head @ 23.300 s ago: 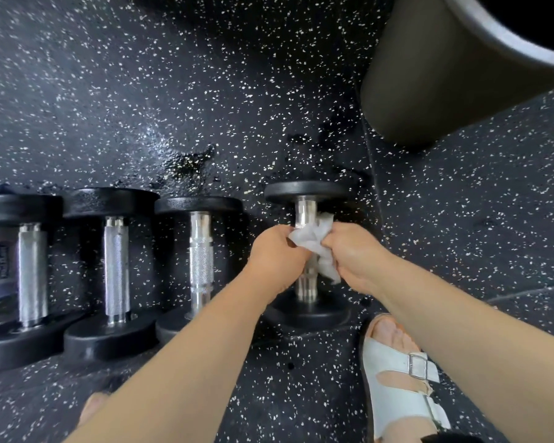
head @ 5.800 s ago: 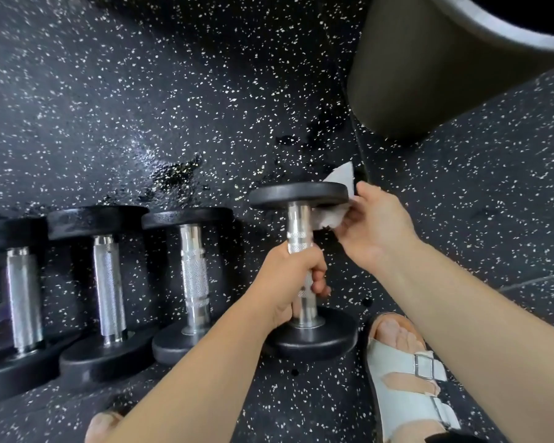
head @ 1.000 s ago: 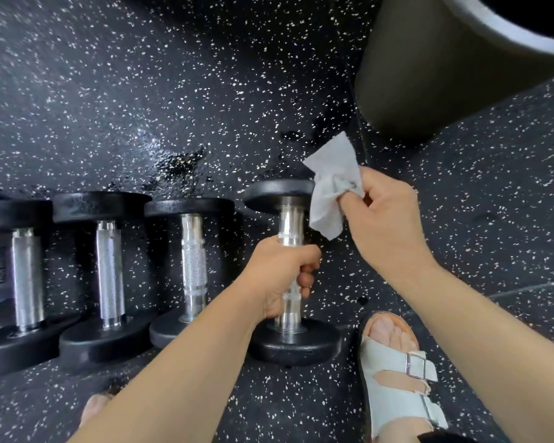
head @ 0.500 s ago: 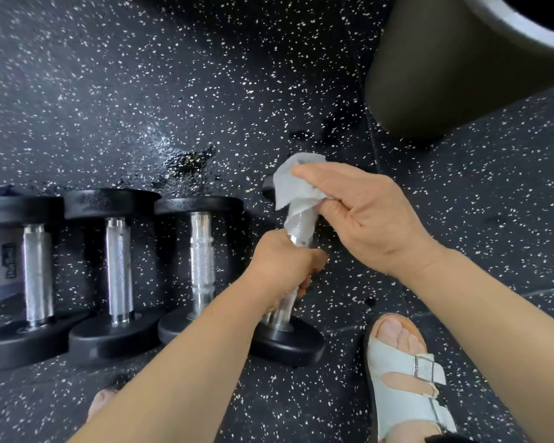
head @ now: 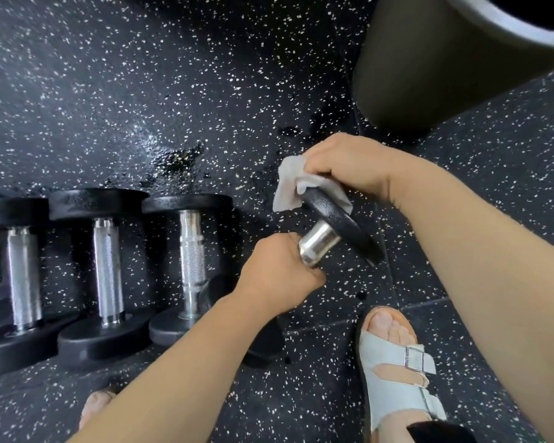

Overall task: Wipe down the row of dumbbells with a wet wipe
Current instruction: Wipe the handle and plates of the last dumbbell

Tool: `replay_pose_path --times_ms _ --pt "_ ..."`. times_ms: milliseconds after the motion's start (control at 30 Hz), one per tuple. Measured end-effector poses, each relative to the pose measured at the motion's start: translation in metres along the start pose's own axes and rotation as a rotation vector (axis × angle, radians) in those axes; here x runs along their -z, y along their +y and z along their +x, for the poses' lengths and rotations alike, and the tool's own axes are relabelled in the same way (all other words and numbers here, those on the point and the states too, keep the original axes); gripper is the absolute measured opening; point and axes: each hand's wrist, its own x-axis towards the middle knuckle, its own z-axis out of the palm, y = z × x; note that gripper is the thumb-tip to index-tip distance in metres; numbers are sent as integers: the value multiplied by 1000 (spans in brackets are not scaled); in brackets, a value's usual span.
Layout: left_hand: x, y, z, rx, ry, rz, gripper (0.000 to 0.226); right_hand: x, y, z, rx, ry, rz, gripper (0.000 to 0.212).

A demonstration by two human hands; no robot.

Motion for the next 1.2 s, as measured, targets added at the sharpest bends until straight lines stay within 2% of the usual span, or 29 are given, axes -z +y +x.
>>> replay_pose_path --times_ms 100,267,367,400,467,533,633,733,867,967,1033,1133,1200 --pt "0 2 0 18 7 -59 38 3 12 7 -143 69 256 37" --pt "-3 3 -1 78 17 -202 38 -2 42 2 -243 11 382 16" --pt "-3 2 2 89 30 -226 37 -5 59 -5 -237 74 534 41" --pt "-3 3 2 83 36 -213 38 -5 61 -9 -229 93 558 40" --pt "-4 4 1 75 54 -199 39 -5 61 -17 -218 94 514 26" --pt "-5 5 2 89 97 -203 39 -2 63 -26 -233 121 440 25" --pt "-2 4 7 133 162 -203 29 -4 60 -39 -251 180 404 22" --pt "1 5 12 148 207 -176 27 -15 51 -52 -215 258 257 22" --pt "5 3 17 152 237 -179 34 -35 34 -68 -16 454 -17 39" --pt "8 1 20 129 222 -175 35 -39 23 -69 113 514 -120 47" --pt "9 0 18 104 191 -165 40 -33 20 -64 179 430 -9 47" --pt "9 -5 15 105 138 -200 40 -20 11 -58 179 122 303 35" --pt "9 -8 15 113 94 -240 34 -14 10 -52 164 1 320 26"
